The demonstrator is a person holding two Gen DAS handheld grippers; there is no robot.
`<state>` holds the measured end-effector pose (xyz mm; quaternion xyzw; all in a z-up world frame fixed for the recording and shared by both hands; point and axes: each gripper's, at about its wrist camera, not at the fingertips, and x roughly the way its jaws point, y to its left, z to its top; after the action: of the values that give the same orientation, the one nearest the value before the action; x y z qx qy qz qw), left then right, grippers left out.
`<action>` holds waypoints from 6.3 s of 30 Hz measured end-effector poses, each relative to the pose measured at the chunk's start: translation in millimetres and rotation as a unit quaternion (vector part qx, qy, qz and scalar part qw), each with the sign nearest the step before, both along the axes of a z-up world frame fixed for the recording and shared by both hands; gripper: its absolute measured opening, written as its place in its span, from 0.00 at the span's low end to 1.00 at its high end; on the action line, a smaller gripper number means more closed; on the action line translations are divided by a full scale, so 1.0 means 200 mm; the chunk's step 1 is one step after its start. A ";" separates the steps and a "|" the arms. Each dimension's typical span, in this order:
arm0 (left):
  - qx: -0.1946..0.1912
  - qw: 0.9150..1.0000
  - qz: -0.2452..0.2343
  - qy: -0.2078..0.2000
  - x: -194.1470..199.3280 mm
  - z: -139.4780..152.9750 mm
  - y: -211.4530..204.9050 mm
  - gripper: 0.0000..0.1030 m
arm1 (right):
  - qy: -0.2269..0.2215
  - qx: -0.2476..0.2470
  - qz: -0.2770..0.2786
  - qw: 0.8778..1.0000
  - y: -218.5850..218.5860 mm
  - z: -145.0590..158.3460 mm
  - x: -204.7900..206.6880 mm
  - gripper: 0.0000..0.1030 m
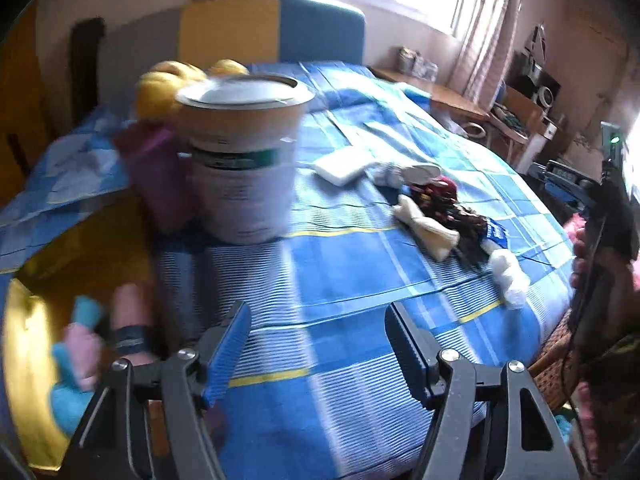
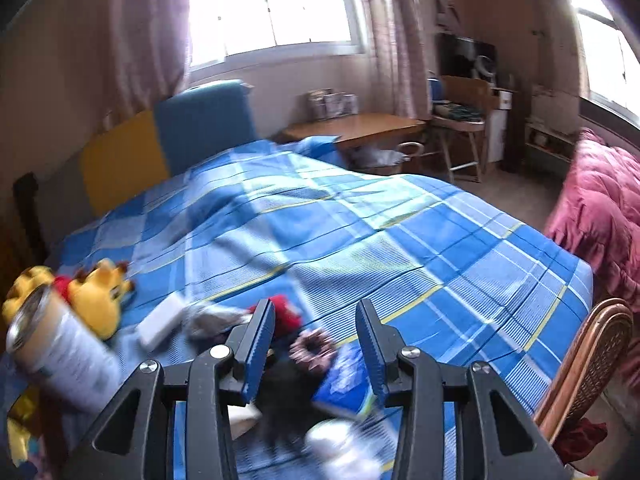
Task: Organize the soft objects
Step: 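Grasp the cream mesh scrubber with the left tool, then grasp the white plastic-wrapped puff with the right tool, then place the cream scrubber in the gold tray and open the left tool, then lower the white wrapped puff into the tray beside the towel and release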
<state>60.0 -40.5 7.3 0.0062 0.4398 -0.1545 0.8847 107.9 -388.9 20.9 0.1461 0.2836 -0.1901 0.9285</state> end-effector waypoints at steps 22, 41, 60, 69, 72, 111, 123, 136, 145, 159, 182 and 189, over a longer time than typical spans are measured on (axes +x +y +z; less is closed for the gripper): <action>-0.082 0.982 -0.041 0.165 0.76 -0.45 -0.89 0.75 | -0.031 0.136 0.000 0.990 -0.20 -0.12 -0.03 0.41; 0.042 0.990 -0.104 0.083 0.32 -0.41 -0.51 0.18 | -0.002 0.205 0.017 0.979 -0.28 -0.18 -0.01 0.41; 0.008 0.996 -0.082 0.038 0.24 -0.47 -0.40 0.17 | 0.406 0.082 0.170 0.894 0.11 -0.56 0.14 0.36; -0.028 0.999 -0.043 0.002 0.10 -0.28 -0.20 0.15 | 0.323 0.036 0.225 0.919 0.35 -0.42 0.10 0.32; -0.030 0.999 -0.004 -0.016 0.05 -0.19 -0.05 0.15 | 0.312 0.033 0.226 0.922 0.41 -0.43 0.10 0.32; 0.022 0.964 0.258 -0.066 -0.06 0.06 0.88 0.63 | 0.164 0.040 0.230 0.958 0.68 -0.21 0.25 0.33; -0.015 0.969 0.237 -0.065 -0.15 0.10 0.83 0.73 | 0.123 0.017 0.223 0.967 0.87 0.04 0.44 0.33; 0.002 0.973 0.225 -0.052 -0.19 0.05 0.78 0.73 | -0.076 0.031 0.445 0.892 1.57 0.60 0.36 0.33; 0.000 0.964 0.262 -0.043 -0.22 0.00 0.90 0.73 | 0.005 0.012 0.566 0.824 1.98 0.30 0.21 0.33; 0.002 0.947 0.316 -0.060 -0.30 0.05 1.05 0.80 | 0.147 0.059 0.526 0.836 2.19 -0.22 0.18 0.33; 0.013 0.946 0.322 -0.043 -0.30 0.01 1.06 0.81 | 0.181 0.131 0.510 0.831 2.21 -0.35 0.20 0.41; 0.016 0.949 0.310 -0.047 -0.31 0.02 1.03 0.81 | 0.175 0.139 0.506 0.833 2.18 -0.34 0.17 0.44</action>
<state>-1.7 165.1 11.1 -0.1094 0.3804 0.1352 0.9083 141.4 46.7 -47.1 0.0737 0.4991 0.3257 0.7996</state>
